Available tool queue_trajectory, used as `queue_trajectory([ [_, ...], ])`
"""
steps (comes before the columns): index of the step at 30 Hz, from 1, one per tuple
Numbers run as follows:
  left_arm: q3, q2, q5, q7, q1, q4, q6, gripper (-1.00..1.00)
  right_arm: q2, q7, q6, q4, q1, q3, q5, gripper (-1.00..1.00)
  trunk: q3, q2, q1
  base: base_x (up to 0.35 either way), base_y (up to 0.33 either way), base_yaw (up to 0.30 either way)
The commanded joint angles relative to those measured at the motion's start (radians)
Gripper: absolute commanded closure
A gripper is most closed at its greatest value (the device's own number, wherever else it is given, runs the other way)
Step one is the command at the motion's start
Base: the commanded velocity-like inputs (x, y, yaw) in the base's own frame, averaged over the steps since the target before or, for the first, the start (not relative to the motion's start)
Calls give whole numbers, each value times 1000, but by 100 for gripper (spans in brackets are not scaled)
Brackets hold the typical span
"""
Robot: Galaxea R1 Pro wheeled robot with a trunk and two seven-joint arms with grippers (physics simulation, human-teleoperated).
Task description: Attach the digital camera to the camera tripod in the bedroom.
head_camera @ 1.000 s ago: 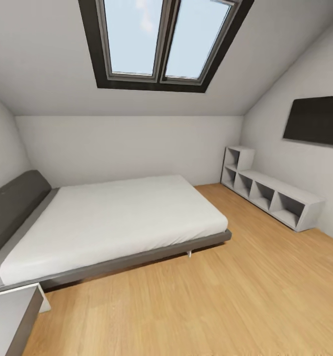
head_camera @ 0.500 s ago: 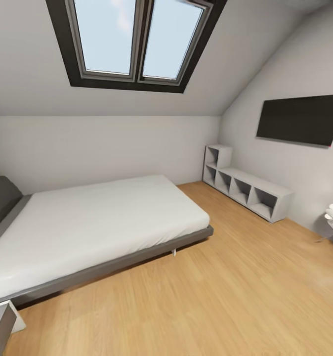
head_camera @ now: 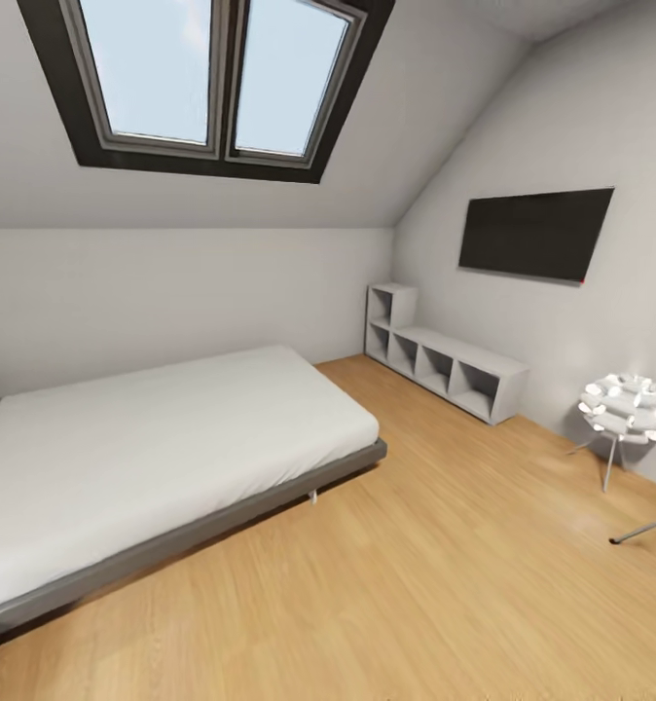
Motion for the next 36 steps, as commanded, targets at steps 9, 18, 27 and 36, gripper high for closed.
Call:
queue_trajectory([
  [9, -1, 0, -1, 0, 0, 1, -2, -100, 0, 0, -3, 2, -1, 0, 0, -100, -1, 0, 0, -29, -14, -253],
  [18, -2, 0, -1, 0, 0, 2, -3, -100, 0, 0, -3, 2, -1, 1, 1, -100, -1, 0, 0, -221, -154, -253],
  [27, -2, 0, -1, 0, 0, 2, -2, -100, 0, 0, -4, 2, -1, 1, 1, -100, -1, 0, 0, -240, -182, -253],
  [36, -1, 2, -1, 0, 0, 2, -2, -100, 1, -1, -5, 2, -1, 1, 1, -100, -1, 0, 0, -53, -58, -253],
])
